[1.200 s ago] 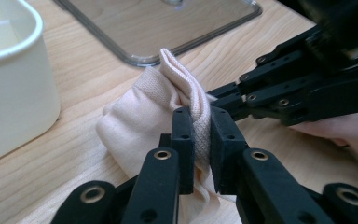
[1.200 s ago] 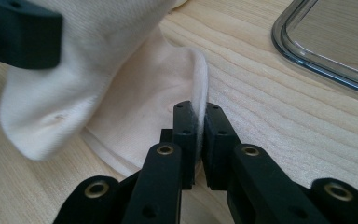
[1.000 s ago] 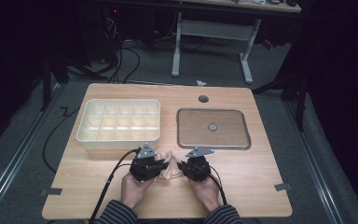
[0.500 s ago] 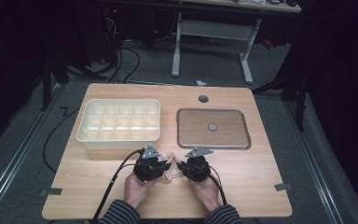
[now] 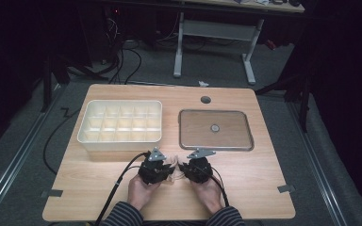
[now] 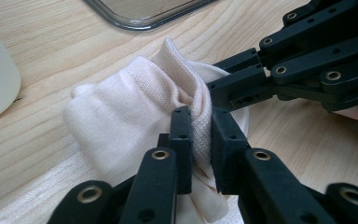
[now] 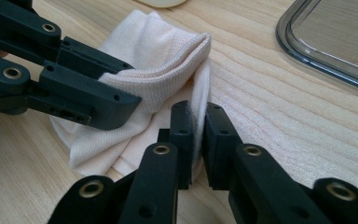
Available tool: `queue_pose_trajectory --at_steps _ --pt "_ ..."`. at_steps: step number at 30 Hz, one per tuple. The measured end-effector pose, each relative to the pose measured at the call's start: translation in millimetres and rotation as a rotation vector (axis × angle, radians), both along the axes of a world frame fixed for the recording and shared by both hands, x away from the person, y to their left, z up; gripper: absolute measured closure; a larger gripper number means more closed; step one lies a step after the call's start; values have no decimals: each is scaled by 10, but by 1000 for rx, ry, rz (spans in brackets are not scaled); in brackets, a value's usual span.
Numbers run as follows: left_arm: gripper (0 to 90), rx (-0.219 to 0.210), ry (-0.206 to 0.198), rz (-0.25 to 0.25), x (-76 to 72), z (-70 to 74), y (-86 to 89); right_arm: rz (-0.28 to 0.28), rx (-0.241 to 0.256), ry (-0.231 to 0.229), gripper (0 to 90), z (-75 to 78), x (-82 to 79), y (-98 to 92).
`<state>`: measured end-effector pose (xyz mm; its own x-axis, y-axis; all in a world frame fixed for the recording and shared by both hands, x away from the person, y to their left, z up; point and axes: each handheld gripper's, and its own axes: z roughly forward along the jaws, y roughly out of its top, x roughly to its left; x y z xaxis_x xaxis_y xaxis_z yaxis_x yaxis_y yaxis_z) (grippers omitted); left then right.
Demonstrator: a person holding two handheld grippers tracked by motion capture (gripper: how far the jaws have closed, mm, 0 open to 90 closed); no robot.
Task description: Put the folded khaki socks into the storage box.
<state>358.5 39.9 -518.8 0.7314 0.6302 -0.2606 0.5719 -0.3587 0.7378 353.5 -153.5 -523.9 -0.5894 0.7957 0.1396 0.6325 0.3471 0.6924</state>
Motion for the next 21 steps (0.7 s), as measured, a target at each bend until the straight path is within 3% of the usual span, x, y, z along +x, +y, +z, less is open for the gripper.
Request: queue_pose_trajectory --at_steps 9,14,21 --pt "625 -35 15 2 -38 42 13 -28 19 -27 718 74 -27 -45" --pt "556 -5 -11 -29 -24 102 90 -40 16 -33 690 116 -49 -82" --pt "495 -11 -34 -23 -37 182 167 -41 19 -55 671 174 -89 -103"
